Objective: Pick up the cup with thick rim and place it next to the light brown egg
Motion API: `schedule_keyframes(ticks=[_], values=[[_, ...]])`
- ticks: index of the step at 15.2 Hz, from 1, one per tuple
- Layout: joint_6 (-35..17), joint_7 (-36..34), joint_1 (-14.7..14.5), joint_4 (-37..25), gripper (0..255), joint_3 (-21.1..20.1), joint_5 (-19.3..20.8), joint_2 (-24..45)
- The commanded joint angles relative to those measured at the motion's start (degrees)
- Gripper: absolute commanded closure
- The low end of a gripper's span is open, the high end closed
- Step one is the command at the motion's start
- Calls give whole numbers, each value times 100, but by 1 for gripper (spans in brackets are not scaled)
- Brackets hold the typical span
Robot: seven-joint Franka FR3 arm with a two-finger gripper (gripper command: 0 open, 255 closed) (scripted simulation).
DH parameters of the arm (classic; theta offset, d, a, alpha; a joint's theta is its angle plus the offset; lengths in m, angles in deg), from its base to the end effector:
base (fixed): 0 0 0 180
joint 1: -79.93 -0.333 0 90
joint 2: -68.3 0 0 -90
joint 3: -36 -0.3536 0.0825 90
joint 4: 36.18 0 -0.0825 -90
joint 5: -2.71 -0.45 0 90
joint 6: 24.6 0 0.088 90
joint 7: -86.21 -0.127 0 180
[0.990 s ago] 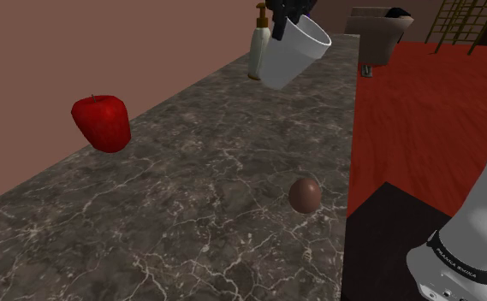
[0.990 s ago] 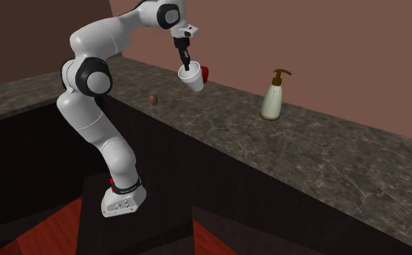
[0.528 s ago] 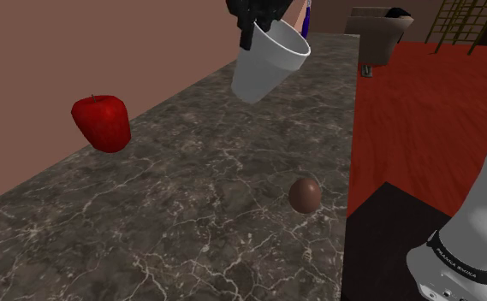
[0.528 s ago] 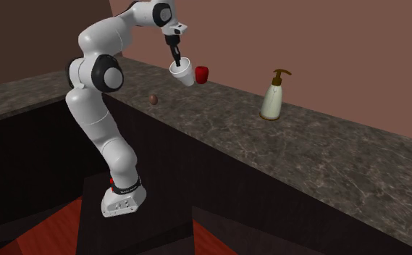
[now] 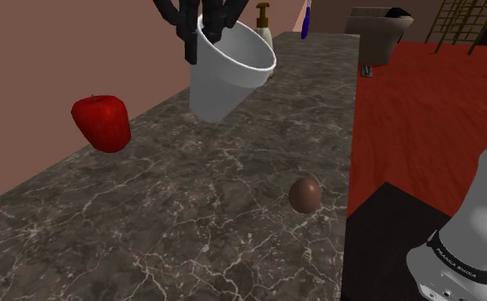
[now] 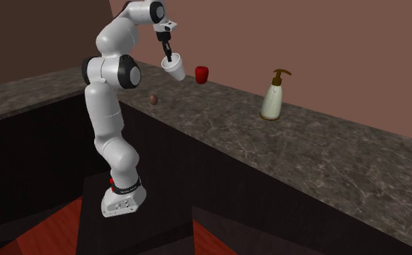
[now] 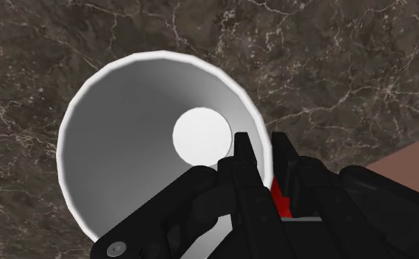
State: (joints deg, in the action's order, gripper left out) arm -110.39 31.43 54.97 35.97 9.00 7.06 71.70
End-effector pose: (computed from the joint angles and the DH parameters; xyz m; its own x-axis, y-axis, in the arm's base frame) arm 0.4025 0.4783 0.7679 0.9868 -0.0733 0.1441 -0.0555 -0.9908 -0.1236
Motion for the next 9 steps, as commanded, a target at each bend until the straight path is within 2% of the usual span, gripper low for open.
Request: schedule_keyframes(ticks=[1,3,4,9], values=[[112,-341,-238,-425,255,-173,261,373],[316,-658,-567,-1031,255,-315,598,861],[542,-890,-900,-1639,255,-408,917,1317],[-91,-846,-656,-632,255,-351,634,891]])
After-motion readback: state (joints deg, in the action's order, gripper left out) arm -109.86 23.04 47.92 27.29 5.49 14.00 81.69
